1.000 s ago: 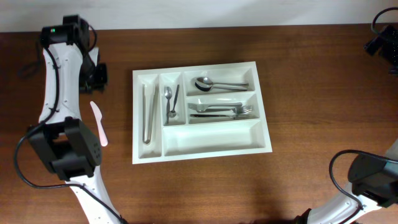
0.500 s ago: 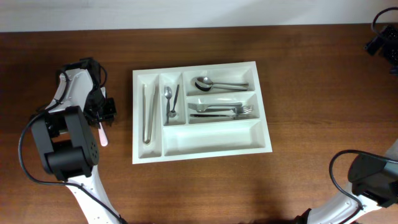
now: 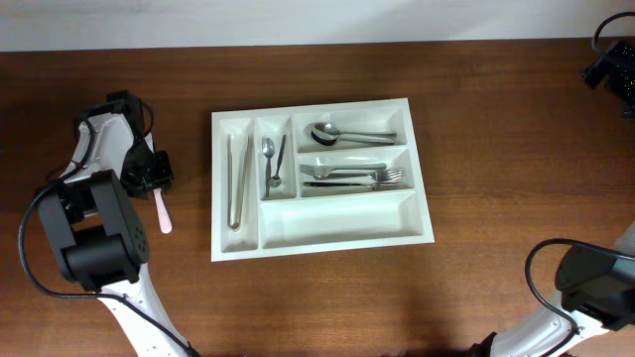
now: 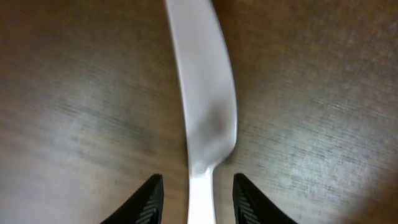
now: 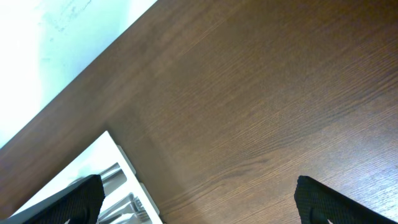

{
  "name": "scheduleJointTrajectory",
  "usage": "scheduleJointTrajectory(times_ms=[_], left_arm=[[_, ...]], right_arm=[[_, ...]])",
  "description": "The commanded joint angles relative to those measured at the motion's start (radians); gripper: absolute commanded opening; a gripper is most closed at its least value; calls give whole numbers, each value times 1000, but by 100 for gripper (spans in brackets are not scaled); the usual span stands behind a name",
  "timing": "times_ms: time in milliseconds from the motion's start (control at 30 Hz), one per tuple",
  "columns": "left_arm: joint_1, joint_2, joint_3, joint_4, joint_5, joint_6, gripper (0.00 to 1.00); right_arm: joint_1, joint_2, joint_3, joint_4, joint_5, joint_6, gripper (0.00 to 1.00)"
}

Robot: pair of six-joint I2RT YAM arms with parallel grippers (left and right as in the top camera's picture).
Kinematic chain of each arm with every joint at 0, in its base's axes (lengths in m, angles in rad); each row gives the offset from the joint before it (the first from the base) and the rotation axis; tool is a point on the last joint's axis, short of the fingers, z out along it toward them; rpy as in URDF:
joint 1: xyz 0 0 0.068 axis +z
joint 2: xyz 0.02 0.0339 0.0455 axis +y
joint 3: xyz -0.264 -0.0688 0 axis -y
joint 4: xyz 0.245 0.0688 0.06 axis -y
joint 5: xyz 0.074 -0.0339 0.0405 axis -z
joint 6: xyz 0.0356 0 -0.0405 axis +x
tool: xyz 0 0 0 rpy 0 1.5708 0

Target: Pack container

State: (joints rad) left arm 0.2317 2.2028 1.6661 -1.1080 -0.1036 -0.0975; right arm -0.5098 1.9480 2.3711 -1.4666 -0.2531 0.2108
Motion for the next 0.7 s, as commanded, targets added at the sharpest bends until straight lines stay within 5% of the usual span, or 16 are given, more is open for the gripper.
scheduleJointTrajectory(times_ms=[0, 267, 433, 667], left_arm=[[2, -7, -49, 35, 40, 69, 39], [2, -7, -124, 80, 40, 69, 38], [2, -8, -129, 56, 41, 69, 13], [2, -23, -110, 25, 39, 92, 2]], right_arm=[[-1, -6, -4, 0, -2, 8, 99], [-1, -6, -4, 0, -2, 8, 99], [-1, -6, -4, 0, -2, 8, 99], [-1, -6, -4, 0, -2, 8, 99]])
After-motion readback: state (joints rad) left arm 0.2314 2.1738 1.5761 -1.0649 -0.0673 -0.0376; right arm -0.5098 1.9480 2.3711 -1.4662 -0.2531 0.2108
